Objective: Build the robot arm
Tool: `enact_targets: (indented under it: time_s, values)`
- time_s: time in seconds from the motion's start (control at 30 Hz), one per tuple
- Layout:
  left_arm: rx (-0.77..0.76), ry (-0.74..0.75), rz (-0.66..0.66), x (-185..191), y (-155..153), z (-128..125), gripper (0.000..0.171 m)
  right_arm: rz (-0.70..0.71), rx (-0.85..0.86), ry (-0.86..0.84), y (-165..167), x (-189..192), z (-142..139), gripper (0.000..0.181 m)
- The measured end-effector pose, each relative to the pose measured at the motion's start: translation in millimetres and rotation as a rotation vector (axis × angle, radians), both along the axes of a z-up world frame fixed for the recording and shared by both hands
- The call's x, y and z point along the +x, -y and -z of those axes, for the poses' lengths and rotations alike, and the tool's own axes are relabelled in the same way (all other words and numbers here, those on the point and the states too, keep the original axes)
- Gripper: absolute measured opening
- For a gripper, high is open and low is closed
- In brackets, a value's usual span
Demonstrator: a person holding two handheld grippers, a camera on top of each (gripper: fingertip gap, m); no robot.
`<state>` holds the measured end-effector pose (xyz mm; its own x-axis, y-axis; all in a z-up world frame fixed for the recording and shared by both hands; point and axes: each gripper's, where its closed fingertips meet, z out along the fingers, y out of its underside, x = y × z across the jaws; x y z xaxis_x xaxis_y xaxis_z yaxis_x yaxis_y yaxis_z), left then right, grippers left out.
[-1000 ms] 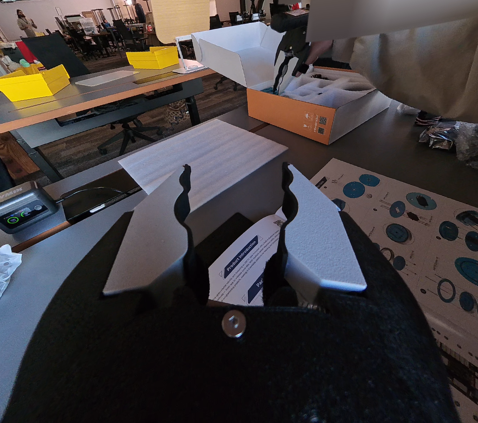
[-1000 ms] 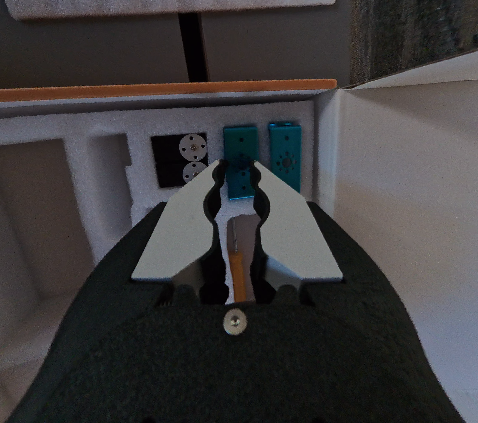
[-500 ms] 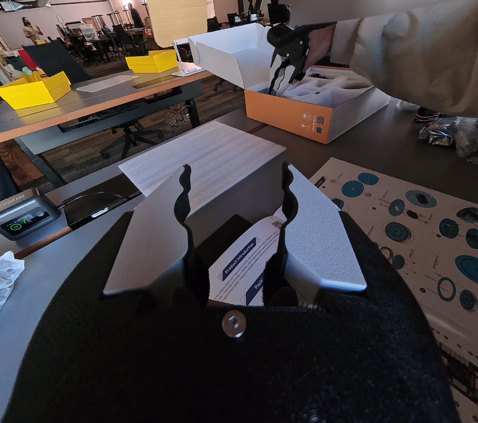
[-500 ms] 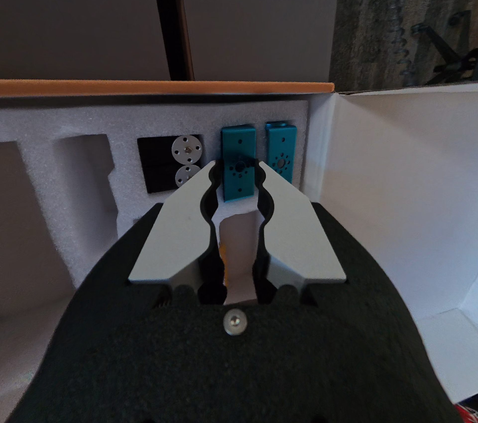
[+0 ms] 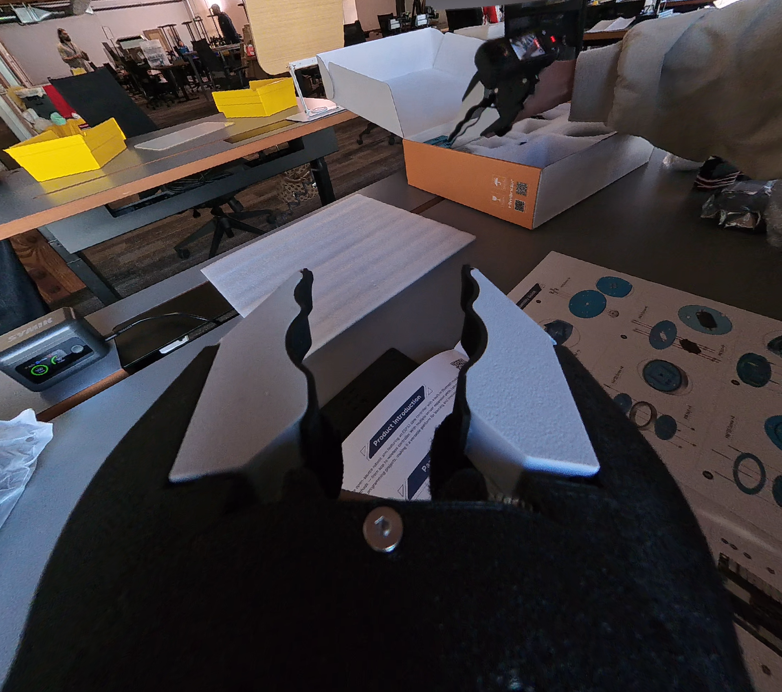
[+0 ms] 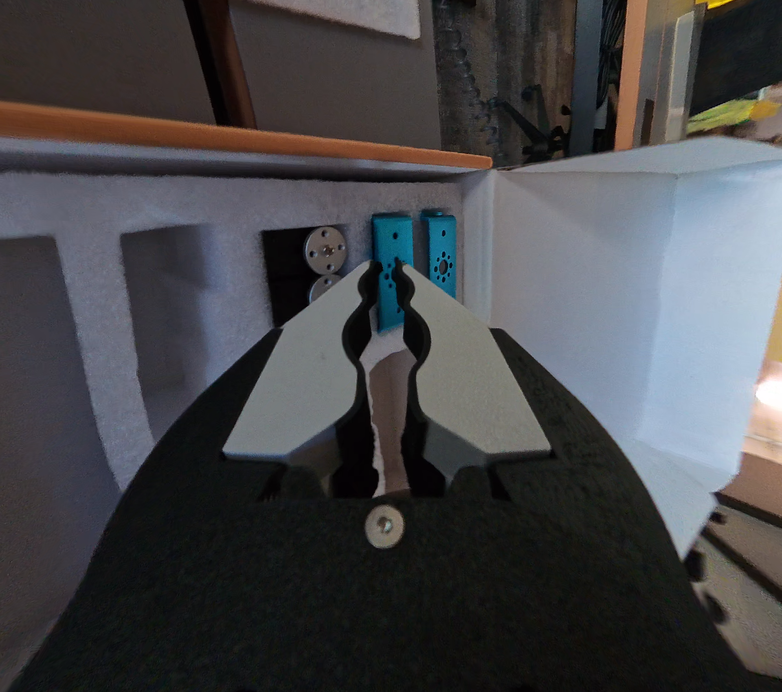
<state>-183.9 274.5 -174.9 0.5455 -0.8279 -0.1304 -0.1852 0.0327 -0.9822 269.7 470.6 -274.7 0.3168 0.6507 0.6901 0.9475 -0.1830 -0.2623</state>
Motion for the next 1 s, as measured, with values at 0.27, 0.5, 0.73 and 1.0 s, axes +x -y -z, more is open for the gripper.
enact_targets:
  time_s: [0.27,0.5,0.73,1.0]
  values:
    - [-0.001,-0.001,0.005,1,1,0,0.070,-0.006,-0.008,-0.021,-8,-4,5,0.006]
    - [0.007,-0.016,0.014,6,4,2,0.070,-0.015,0.126,0.073,-24,-4,6,0.003]
    - [0.005,-0.013,0.001,2,1,2,0.070,-0.035,0.329,0.116,-27,-2,-16,0.001]
    - [0.005,-0.019,0.012,5,3,3,0.070,-0.003,0.427,0.030,-17,7,-86,0.000]
